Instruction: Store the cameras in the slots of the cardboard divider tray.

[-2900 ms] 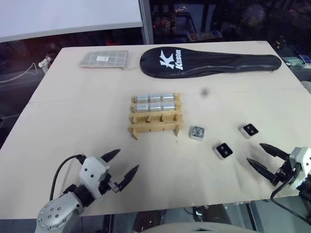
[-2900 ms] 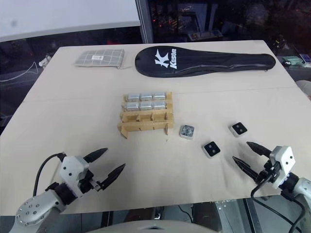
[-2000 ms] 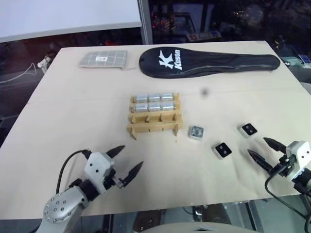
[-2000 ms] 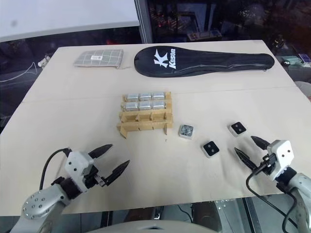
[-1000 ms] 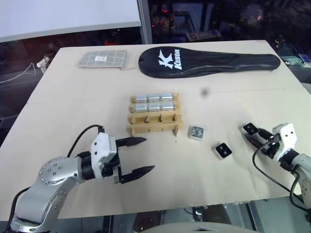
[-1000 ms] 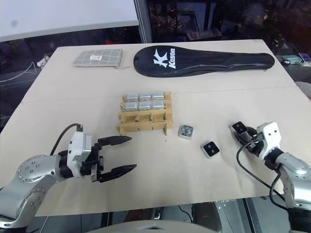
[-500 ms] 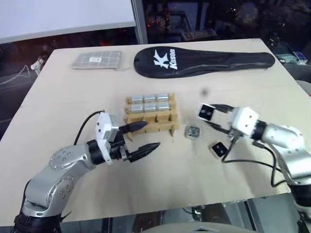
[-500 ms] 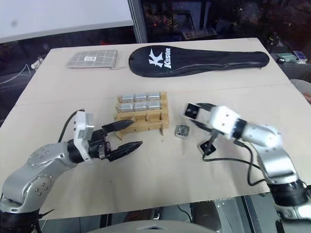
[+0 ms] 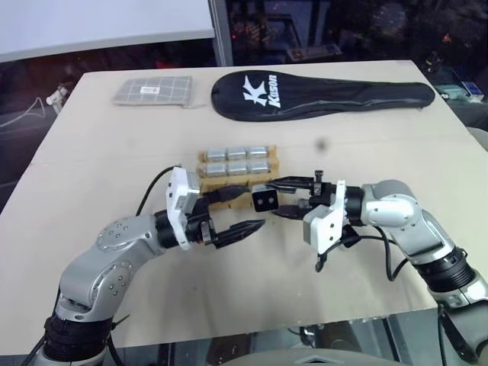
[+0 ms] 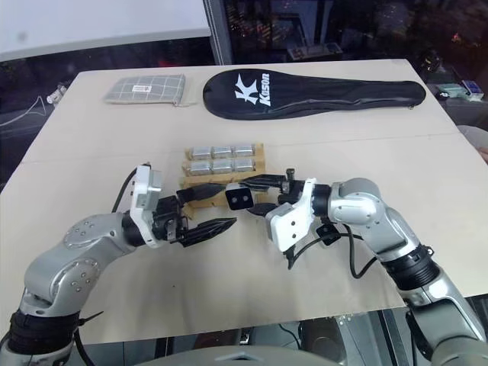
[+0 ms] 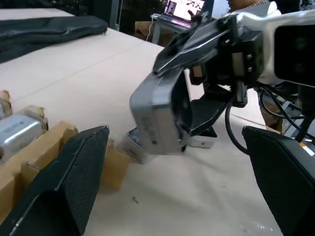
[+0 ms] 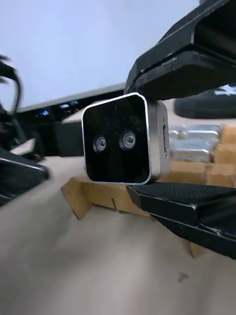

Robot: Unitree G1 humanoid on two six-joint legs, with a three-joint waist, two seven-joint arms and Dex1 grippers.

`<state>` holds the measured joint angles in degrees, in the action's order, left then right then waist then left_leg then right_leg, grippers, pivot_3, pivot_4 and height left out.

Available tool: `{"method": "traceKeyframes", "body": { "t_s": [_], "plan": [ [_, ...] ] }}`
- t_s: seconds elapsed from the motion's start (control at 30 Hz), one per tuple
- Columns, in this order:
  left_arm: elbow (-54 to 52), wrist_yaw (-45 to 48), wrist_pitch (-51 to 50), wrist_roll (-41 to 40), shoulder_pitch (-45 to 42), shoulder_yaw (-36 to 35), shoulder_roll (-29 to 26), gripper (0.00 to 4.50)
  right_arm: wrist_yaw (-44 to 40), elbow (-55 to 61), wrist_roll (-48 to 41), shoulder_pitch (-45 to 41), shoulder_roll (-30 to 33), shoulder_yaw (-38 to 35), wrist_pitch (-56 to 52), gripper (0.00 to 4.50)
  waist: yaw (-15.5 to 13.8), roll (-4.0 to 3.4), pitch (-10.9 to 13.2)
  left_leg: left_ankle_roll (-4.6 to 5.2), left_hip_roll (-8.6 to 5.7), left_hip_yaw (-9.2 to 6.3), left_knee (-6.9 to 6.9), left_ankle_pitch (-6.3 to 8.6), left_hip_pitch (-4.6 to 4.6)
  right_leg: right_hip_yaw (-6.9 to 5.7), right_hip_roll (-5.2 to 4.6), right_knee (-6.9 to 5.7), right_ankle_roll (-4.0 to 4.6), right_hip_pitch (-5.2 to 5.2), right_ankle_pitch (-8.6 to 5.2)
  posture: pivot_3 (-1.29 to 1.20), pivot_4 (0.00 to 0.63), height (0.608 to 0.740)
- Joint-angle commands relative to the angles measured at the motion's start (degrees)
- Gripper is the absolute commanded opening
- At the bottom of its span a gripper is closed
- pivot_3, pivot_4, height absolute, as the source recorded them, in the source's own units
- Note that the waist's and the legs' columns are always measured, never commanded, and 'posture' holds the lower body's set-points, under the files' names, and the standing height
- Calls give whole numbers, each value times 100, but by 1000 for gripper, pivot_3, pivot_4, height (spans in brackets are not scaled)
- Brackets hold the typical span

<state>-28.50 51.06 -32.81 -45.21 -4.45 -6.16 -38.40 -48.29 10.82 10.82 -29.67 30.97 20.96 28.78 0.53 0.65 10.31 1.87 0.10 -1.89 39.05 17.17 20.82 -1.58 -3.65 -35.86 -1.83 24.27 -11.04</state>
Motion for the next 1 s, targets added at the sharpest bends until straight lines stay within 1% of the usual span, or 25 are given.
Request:
{"method": "traceKeyframes", "body": {
  "t_s": [0.03, 0.1, 0.13, 0.17, 0.27, 0.3, 0.4, 0.43, 0.5, 0.53, 0.57, 0.67, 0.73, 0.83, 1.0],
  "plan": [
    [-27, 9, -45, -200, -127, -63, 68, 4500, -36, 51, -291, -206, -65, 71, 470, 1827, 5, 0, 0, 0, 1, 1, 0, 0, 0, 1, 0, 0, 2, 0, -1, 0, 150, 740],
    [-17, 19, -89, -223, -158, -74, 78, 4500, -12, 0, -242, -202, -50, 77, 538, 1827, -6, 0, 0, 1, 2, 1, 0, 0, -1, 1, -1, 0, 2, -1, 0, 0, 150, 740],
    [-13, 30, -92, -217, -164, -65, 82, 3978, 6, -26, -222, -203, -52, 74, 563, 1827, -8, 0, 0, 1, 1, -1, 1, 0, 0, 0, -2, 0, 2, -1, 0, 0, 150, 740],
    [-15, 28, -120, -257, -164, -66, 93, 3746, 14, -41, -212, -211, -54, 75, 593, 1827, -4, 0, 0, 1, 1, 0, 1, 0, 0, 1, -3, 0, 3, -1, 0, 0, 150, 740],
    [-32, -2, -156, -350, -201, -78, 153, 2221, 30, -91, -194, -203, -58, 72, 637, 1827, 5, 0, 0, 1, 1, 2, 1, 0, -1, 3, -3, 0, 4, -1, 0, 0, 150, 740],
    [-23, -49, -190, -404, -239, -101, 184, 1950, 33, -112, -190, -188, -53, 69, 647, 1827, 5, 0, 0, 1, 1, 2, 1, 0, -1, 3, -2, 0, 4, 0, 0, 0, 150, 740],
    [-17, -72, -239, -455, -285, -122, 192, 847, 36, -143, -191, -143, -36, 61, 633, 1827, 3, 1, 0, 1, 1, 1, 1, 0, 0, 2, -2, -1, 6, -1, 1, 0, 150, 740],
    [-24, -67, -248, -471, -280, -120, 186, 736, 28, -130, -190, -117, -22, 57, 574, 1827, 5, 1, 1, 1, 1, 2, 1, 0, -2, 4, -3, -2, 6, -1, 2, 0, 150, 740],
    [-36, -61, -260, -485, -274, -112, 178, 736, -5, -72, -210, -70, 16, 35, 415, 1827, 5, 1, 1, 1, 0, 2, 1, 0, -2, 4, -2, -2, 7, -1, 2, 0, 150, 740],
    [-41, -63, -264, -487, -272, -109, 177, 736, -32, -38, -246, -46, 34, 27, 334, 2828, 5, 1, 1, 1, 1, 2, 1, 0, -2, 3, -2, -2, 7, 0, 2, 0, 150, 740],
    [-44, -68, -267, -485, -272, -105, 180, 736, -50, -11, -275, -34, 45, 22, 289, 3132, 2, 1, 1, 1, 1, 1, 1, 0, -2, 3, -2, -2, 7, -1, 2, 0, 150, 740],
    [-26, -84, -234, -430, -281, -93, 173, 736, -29, 63, -418, 41, 36, -49, 75, 4473, 3, 1, 1, 1, 1, 2, 1, 0, -1, 3, -2, -2, 7, -1, 2, 0, 150, 740],
    [20, -71, -179, -353, -289, -128, 133, 736, -212, 160, -691, 204, 211, -112, -279, 4473, 2, 1, 1, 1, 1, 2, 1, 0, -2, 4, -2, -2, 8, -1, 2, 0, 150, 740],
    [158, 47, -36, -187, -272, -277, -19, 736, -320, 417, -1529, 623, 472, -532, -1064, 4473, -51, 3, 1, 2, 1, -3, 1, 1, 1, 0, -3, -1, 8, -1, 2, 0, 150, 740],
    [904, 544, 734, 443, -167, -604, -345, 736, -550, 978, -3604, 1584, 1013, -1589, -2971, 4473, -86, 1, 2, 4, 2, 3, 1, 2, 1, 4, -5, 0, 18, -1, -3, 0, 150, 740]
  ]
}}
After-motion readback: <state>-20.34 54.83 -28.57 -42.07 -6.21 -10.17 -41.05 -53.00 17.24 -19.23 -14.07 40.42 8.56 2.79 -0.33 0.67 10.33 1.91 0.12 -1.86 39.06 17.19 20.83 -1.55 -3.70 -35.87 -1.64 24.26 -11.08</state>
